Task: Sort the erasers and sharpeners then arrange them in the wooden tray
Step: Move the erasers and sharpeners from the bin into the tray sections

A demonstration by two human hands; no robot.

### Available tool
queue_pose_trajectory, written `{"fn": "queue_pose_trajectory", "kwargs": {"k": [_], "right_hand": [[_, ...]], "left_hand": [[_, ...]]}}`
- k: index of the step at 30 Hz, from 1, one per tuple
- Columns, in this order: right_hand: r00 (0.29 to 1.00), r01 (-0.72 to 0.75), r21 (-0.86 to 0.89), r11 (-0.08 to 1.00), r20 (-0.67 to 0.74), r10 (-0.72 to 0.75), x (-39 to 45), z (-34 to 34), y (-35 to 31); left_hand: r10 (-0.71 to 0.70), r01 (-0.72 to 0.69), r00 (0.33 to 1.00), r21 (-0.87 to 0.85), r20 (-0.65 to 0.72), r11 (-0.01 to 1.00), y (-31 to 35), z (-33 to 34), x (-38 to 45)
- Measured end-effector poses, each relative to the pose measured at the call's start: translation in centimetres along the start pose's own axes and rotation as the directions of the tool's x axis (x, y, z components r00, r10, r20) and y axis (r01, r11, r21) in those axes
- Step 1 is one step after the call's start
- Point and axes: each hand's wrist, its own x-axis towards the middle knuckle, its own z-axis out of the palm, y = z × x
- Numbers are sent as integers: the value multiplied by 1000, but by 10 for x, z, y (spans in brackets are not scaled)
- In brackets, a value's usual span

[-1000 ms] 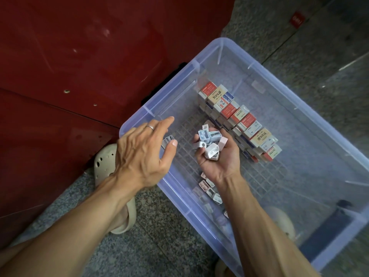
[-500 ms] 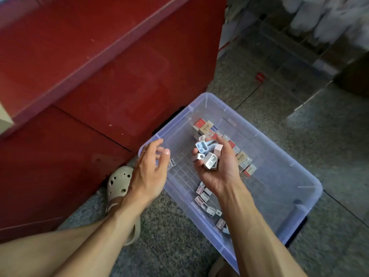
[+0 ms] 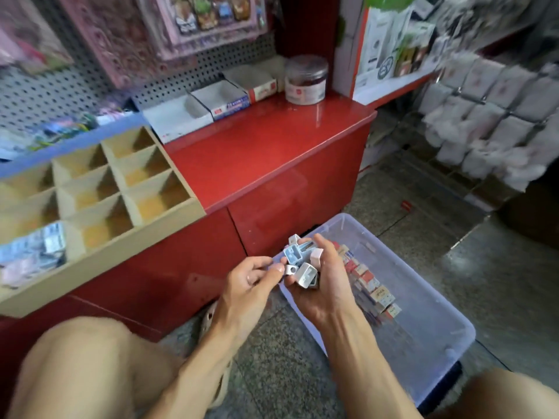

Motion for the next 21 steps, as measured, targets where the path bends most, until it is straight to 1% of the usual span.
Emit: {"fn": "queue_pose_trajectory", "kwargs": {"k": [3, 9, 14, 17, 21], "right_hand": [[999, -16, -26, 1000, 28, 17, -10, 23, 17], [995, -78, -33, 996, 58, 80, -17, 67, 43], [987, -157, 64, 986, 40, 154, -5, 94, 66], [986, -165, 28, 986, 18, 164, 0, 107, 75], [989, -145, -12, 989, -5, 145, 4, 125, 83]], "left_hand": [[10, -11, 1000, -50, -18, 999, 16, -18, -11], [-38, 31, 994, -70, -104, 997, 29, -61, -16], [-13, 10, 972, -14, -234, 1000, 34, -95, -10], [-1, -3, 963, -16, -269, 1000, 38, -117, -10], [12, -41, 953, -88, -304, 995, 42, -147, -11]]}}
